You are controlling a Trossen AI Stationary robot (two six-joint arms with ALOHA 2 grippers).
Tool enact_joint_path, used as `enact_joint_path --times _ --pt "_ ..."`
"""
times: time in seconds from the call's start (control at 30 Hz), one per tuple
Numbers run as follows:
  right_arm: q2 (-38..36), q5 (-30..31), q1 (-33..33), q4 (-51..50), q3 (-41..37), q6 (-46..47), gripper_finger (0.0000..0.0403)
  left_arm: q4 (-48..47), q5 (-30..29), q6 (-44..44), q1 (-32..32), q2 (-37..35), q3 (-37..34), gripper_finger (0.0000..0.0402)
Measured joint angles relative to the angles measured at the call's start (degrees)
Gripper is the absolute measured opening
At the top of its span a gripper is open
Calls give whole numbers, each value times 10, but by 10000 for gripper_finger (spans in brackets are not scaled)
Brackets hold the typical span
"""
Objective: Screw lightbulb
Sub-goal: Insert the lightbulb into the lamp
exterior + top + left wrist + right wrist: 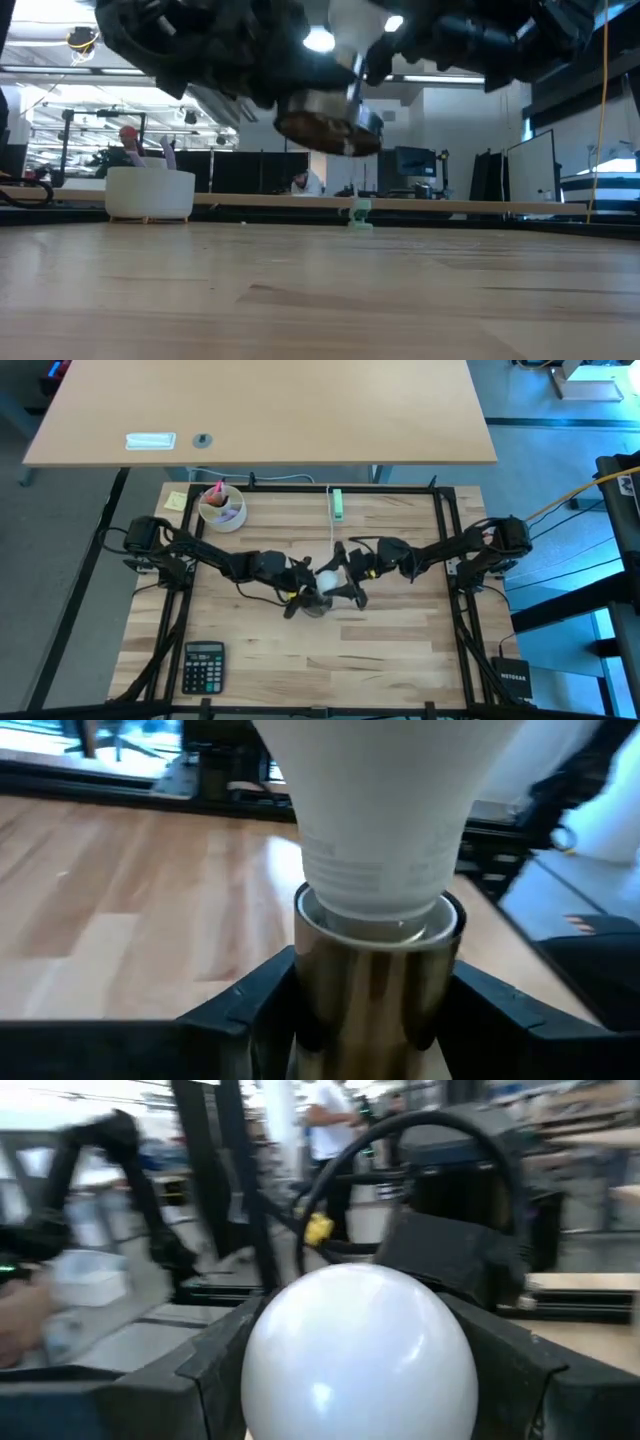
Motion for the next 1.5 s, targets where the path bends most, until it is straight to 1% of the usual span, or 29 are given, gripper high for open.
enact_joint_path --times 0.13,0.2,0.3,0.5,0.57,0.7,0.9,1.0,1.2,1.3,1.5 --pt "0 -33 1 -54 28 8 271 -16 22 2 -7 -1 9 183" --pt "0 -43 1 -61 35 7 271 -28 26 8 -11 0 19 177" --pt "0 -41 2 -55 35 3 271 -26 27 12 -12 -1 22 172" --pt "0 -30 3 -29 34 -4 271 -8 29 5 -12 -1 22 174" --pt "0 -36 3 -6 34 1 271 1 37 -2 -12 -6 22 173" --pt "-3 -69 2 36 36 23 271 36 73 -23 -11 -16 24 169" --pt "-3 -79 2 41 37 32 271 36 75 -37 -11 -22 24 172" --pt "-3 -76 3 31 37 27 271 34 71 -37 -11 -22 24 169" --pt "-3 -51 3 15 37 20 271 26 36 -42 -12 -23 24 162" --pt "-3 -29 3 4 36 15 271 18 15 -45 -12 -25 24 162" --pt "-3 36 3 -18 36 17 271 -6 -41 -64 -12 -28 23 163"
